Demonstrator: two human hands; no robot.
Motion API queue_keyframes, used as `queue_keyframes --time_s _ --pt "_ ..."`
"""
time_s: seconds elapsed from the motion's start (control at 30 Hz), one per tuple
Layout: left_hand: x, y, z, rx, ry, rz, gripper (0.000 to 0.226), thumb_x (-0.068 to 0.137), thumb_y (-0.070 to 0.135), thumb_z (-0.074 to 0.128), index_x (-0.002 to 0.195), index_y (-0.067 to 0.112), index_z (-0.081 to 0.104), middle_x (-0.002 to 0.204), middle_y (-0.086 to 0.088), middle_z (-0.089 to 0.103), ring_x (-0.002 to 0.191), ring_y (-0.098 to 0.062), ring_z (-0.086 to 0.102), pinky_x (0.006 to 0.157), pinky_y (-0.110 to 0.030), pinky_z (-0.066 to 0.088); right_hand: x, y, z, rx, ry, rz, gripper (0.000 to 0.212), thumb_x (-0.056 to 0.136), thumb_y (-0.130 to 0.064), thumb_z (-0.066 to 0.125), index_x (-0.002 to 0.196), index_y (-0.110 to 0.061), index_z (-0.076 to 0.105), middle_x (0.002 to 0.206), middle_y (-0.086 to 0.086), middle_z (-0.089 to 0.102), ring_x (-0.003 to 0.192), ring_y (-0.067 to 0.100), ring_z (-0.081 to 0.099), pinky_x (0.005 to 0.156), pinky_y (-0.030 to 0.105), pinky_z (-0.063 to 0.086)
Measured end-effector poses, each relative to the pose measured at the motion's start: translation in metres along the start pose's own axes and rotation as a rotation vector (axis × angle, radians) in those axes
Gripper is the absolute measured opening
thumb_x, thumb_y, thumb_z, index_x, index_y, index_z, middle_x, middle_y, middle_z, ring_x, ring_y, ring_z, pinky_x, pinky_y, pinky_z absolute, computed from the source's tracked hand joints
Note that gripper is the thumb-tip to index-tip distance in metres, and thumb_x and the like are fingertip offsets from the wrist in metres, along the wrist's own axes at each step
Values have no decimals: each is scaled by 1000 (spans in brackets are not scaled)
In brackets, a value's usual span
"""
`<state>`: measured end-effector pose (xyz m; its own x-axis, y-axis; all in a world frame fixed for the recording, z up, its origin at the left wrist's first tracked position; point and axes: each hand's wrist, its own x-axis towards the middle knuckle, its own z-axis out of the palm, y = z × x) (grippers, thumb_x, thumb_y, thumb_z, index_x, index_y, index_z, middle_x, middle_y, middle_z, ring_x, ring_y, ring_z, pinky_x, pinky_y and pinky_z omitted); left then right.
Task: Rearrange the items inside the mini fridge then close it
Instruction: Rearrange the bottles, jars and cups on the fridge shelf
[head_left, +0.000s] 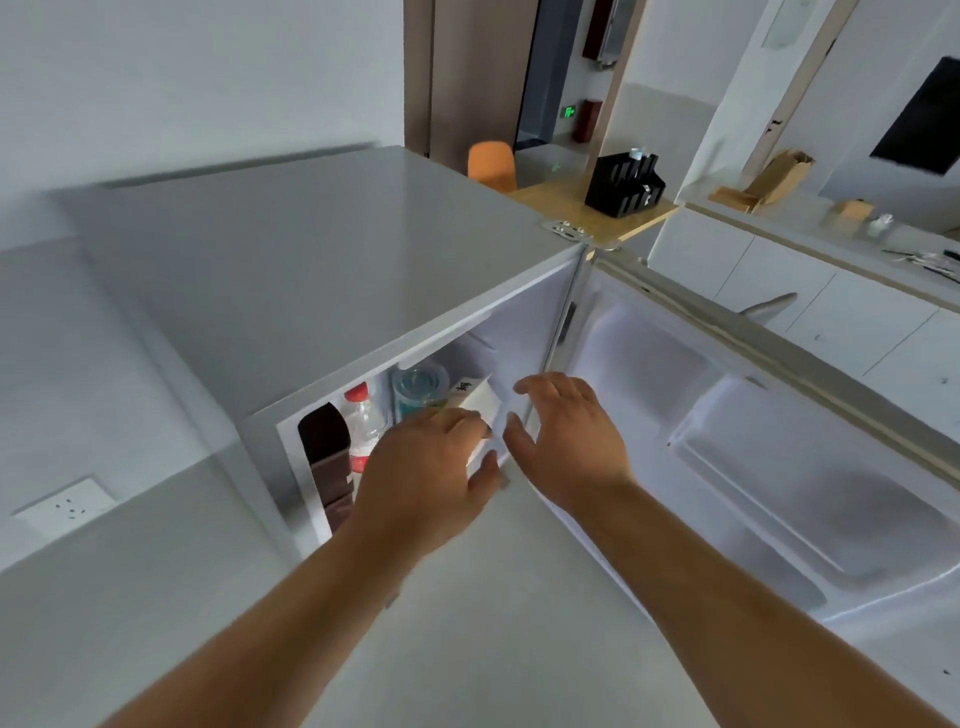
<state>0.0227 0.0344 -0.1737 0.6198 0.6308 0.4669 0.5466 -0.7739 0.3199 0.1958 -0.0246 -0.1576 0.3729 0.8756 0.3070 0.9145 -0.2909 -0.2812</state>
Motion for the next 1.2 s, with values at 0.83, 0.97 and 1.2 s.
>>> queue_keyframes --time_s 0.83,0.97,1.2 --pt "17 -76 212 -562 -170 -967 50 86 42 77 128 22 57 126 -2 66 101 -15 62 84 -28 48 131 47 182 101 -382 176 16 92 -36 52 100 -23 50 84 -2 56 67 13 55 49 25 37" --pt "26 -73 224 -658 -147 -1013 38 92 41 73 119 23 55 122 0 69 103 -14 62 83 -23 41 137 46 184 -37 -348 59 23 97 -33 51 116 -20 52 92 4 51 74 27 59 59 32 47" --pt "48 -66 232 -871 -117 -1016 65 93 34 75 149 17 46 146 -1 56 112 -8 49 90 -21 38 138 53 190 -176 -167 -222 27 96 -8 58 122 -2 60 107 18 57 88 39 61 70 43 56"
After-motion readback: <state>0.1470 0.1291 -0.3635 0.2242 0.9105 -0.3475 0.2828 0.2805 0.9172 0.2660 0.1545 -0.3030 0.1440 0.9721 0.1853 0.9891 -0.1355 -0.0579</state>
